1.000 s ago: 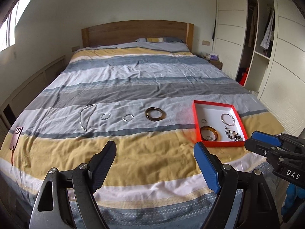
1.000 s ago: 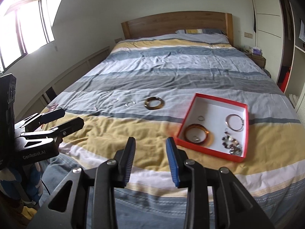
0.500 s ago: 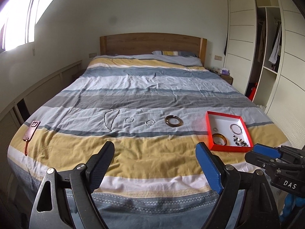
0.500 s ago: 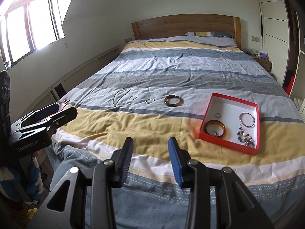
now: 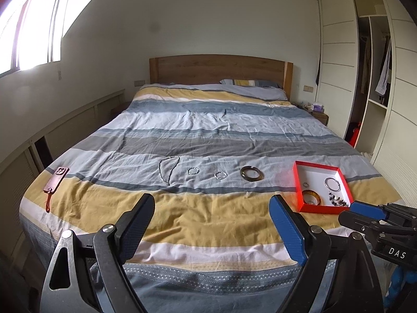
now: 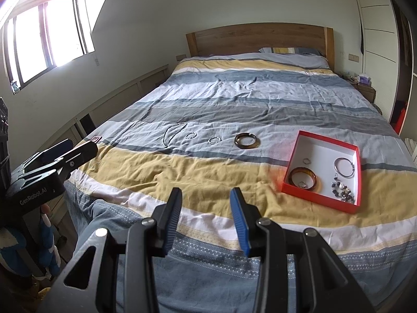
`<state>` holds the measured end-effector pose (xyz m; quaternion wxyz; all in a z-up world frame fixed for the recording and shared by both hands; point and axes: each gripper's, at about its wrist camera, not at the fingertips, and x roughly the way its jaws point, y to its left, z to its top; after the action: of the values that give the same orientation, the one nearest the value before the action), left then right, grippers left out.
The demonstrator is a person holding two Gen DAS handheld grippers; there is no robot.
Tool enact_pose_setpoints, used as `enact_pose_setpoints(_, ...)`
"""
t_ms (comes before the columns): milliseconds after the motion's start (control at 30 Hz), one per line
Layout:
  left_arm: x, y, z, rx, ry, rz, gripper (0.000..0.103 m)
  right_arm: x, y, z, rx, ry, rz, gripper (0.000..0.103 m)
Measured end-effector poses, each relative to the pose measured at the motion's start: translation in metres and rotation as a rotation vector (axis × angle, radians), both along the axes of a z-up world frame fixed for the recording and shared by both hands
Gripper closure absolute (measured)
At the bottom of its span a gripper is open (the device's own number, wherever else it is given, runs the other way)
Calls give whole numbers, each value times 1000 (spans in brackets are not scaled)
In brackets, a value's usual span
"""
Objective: Organize jewelry
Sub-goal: 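Withdraw both open tools from the box back over the remaining jewelry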
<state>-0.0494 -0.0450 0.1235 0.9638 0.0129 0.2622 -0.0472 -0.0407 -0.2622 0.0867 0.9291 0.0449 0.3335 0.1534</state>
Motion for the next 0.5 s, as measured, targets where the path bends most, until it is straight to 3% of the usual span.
enact_pose_setpoints(500,39,7,-35,-10,106,-4,14,36,3,-37,7,91,-22,66)
